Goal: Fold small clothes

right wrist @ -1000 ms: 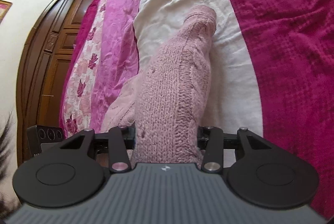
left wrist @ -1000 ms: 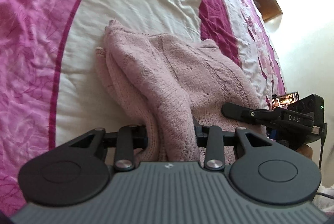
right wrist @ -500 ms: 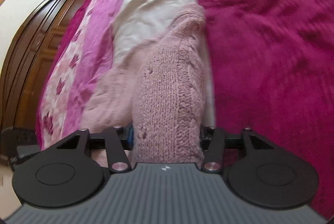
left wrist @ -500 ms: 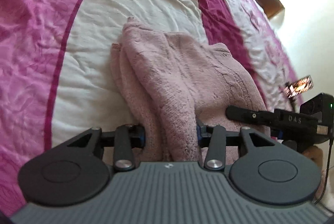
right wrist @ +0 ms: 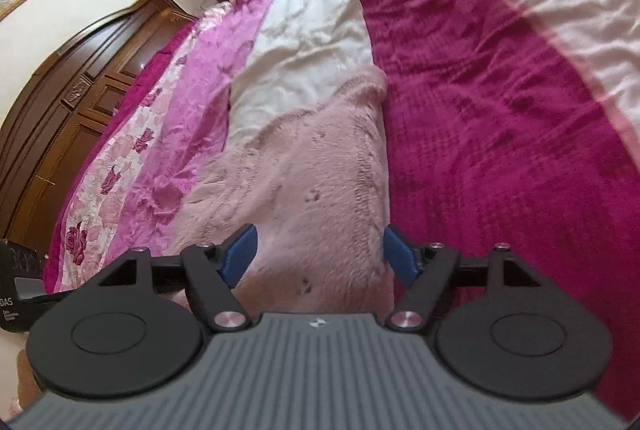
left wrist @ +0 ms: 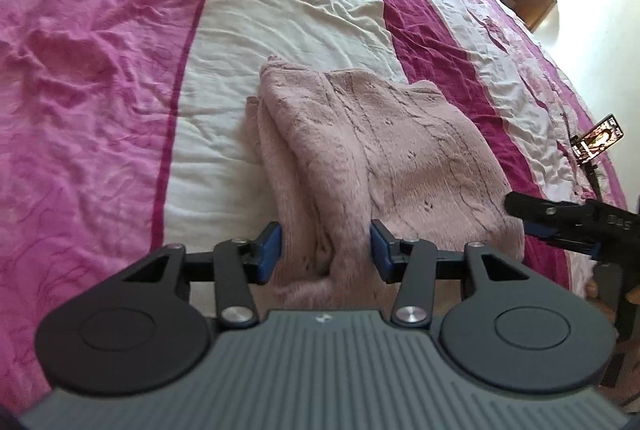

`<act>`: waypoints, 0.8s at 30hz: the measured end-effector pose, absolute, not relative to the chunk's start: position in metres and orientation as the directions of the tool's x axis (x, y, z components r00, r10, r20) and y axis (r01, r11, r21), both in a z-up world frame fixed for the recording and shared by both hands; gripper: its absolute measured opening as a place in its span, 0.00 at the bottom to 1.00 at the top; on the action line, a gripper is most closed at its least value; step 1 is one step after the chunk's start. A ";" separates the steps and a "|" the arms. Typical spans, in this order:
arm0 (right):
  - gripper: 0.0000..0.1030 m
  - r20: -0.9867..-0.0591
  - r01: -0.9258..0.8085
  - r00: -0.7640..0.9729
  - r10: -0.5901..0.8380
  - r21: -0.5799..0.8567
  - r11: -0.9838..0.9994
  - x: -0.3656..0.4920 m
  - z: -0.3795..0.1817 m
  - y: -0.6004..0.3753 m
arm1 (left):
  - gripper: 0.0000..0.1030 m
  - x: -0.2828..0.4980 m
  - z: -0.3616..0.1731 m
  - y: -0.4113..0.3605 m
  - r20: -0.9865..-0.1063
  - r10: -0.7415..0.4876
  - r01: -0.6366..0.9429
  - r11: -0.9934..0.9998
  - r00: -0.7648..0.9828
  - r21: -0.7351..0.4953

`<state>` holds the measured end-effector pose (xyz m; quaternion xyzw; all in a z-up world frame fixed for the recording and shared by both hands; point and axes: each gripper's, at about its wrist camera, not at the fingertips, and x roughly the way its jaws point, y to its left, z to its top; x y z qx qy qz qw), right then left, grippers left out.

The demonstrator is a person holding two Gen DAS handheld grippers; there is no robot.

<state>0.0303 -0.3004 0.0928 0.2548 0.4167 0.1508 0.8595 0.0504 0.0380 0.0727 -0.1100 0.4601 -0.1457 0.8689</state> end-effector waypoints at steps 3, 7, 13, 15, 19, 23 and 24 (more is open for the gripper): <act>0.79 -0.619 -0.077 0.630 0.469 0.551 0.831 0.011 0.103 -0.299 | 0.53 0.038 0.078 0.032 -0.772 -0.312 0.147 0.949 0.554 -0.278; 0.83 -0.600 -0.111 0.658 0.454 0.519 0.847 -0.008 0.114 -0.292 | 0.65 0.018 0.084 0.024 -0.764 -0.253 0.149 0.967 0.593 -0.205; 0.90 -0.576 -0.158 0.697 0.428 0.458 0.875 -0.036 0.123 -0.280 | 0.74 -0.007 0.086 0.014 -0.746 -0.175 0.110 0.985 0.642 -0.136; 0.91 -0.573 -0.176 0.704 0.420 0.433 0.884 -0.042 0.123 -0.274 | 0.74 -0.015 0.087 0.010 -0.736 -0.143 0.096 0.990 0.662 -0.105; 0.95 -0.559 -0.193 0.729 0.394 0.385 0.902 -0.055 0.119 -0.265 | 0.75 -0.026 0.085 0.004 -0.717 -0.084 0.054 0.996 0.691 -0.065; 0.97 -0.554 -0.185 0.757 0.346 0.326 0.927 -0.064 0.109 -0.258 | 0.75 -0.029 0.076 0.000 -0.722 -0.054 0.033 0.999 0.690 -0.042; 0.97 -0.556 -0.182 0.761 0.335 0.314 0.932 -0.065 0.106 -0.256 | 0.75 -0.029 0.073 -0.001 -0.725 -0.050 0.030 0.999 0.687 -0.040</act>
